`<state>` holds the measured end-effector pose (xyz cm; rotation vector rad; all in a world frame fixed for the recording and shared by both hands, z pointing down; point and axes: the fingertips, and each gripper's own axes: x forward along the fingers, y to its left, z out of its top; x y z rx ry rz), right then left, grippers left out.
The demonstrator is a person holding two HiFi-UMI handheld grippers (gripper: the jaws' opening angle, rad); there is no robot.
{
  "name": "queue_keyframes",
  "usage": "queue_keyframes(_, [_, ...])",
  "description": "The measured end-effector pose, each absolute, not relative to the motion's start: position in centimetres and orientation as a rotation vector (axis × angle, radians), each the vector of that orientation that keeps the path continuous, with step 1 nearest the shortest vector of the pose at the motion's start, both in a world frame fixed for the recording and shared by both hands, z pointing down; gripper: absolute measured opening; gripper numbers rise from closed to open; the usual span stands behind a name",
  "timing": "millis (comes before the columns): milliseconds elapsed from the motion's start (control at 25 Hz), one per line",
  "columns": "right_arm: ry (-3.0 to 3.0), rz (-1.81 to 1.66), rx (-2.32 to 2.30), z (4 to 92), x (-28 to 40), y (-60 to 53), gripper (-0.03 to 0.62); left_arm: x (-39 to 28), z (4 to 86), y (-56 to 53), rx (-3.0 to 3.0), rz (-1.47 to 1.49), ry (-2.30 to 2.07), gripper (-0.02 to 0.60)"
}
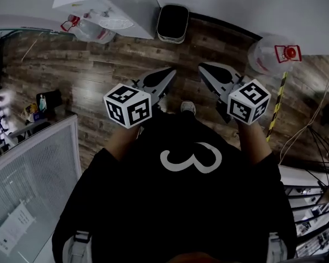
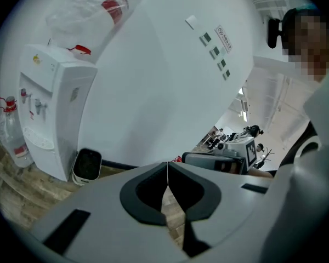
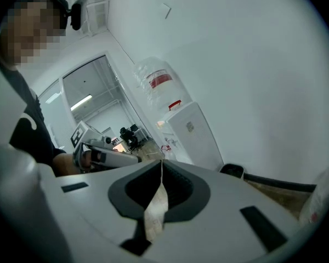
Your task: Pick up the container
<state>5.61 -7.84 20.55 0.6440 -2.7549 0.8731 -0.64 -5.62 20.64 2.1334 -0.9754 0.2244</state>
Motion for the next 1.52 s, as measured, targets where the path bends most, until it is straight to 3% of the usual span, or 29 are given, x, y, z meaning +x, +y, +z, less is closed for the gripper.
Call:
queue_keyframes(440, [-2.717,0.897,0.678,29.1,4.0,-14.8,0.028,-2.8,29.3,-12.5,2.06,0.23,-0.932,0.018])
queue_keyframes(1120, [-2.64,0.907,0.796,51.3,1.9,-23.8,0.028,-14.9,56.8,-23.1,1.805,0.17,-1.045,0.026])
queue_keyframes(1240, [-2.649,0.886,0.796,55.3,1.8,-24.7,0.028,-16.4,63.9,-23.8,1.731,0.176,-1.066,0.107])
queue_keyframes(1520, [-2.67,0.805,0.807,62.7,2.1,-27.5,0.028,-17.1,76.7,-25.4,1.727,0.203,-1.037,0.174])
